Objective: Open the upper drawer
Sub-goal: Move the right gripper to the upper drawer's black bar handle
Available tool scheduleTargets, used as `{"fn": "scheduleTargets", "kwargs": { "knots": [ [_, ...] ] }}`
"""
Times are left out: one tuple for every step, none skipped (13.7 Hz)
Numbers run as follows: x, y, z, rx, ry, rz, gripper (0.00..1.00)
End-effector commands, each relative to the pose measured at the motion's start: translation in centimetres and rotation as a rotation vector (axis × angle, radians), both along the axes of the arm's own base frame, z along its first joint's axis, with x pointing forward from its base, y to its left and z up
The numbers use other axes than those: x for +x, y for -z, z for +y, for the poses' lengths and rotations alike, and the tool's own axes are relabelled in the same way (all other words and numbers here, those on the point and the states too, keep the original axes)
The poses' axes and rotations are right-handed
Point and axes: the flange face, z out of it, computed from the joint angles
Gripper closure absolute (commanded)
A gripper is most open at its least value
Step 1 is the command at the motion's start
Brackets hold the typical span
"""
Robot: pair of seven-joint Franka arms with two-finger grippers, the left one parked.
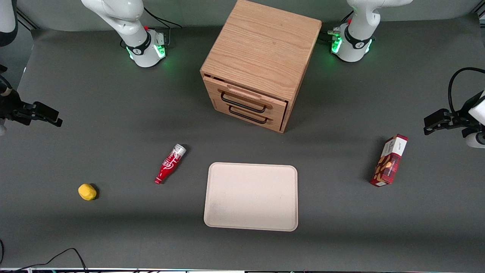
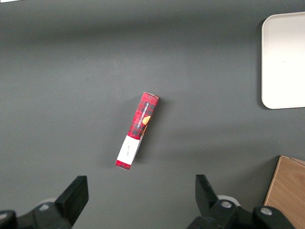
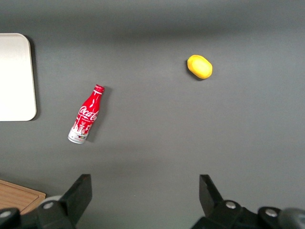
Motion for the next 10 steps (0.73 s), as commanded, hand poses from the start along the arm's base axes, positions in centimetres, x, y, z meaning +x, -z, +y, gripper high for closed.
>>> {"fn": "scheduleTargets", "kwargs": {
  "knots": [
    [-0.4, 0.0, 1.3, 0.007, 0.009, -0.007, 0.00],
    [-0.4, -0.1, 1.4, 0.007, 0.009, -0.008, 0.00],
    [-0.4, -0.1, 1.5, 0.009, 0.003, -0.008, 0.00],
    [-0.4, -0.2, 3.1, 0.034, -0.023, -0.005, 0.00],
    [-0.1, -0.1, 4.7, 0.092, -0.048, -0.003, 0.00],
    [0.2, -0.1, 6.8, 0.139, -0.084, 0.006, 0.00],
    [0.4, 0.0, 10.3, 0.164, -0.149, 0.023, 0.00],
    [0.6, 0.1, 13.2, 0.182, -0.222, 0.026, 0.00],
    [0.3, 0.4, 17.0, 0.202, -0.345, 0.033, 0.00],
    [0.0, 0.7, 20.2, 0.223, -0.450, 0.037, 0.00]
  ]
}}
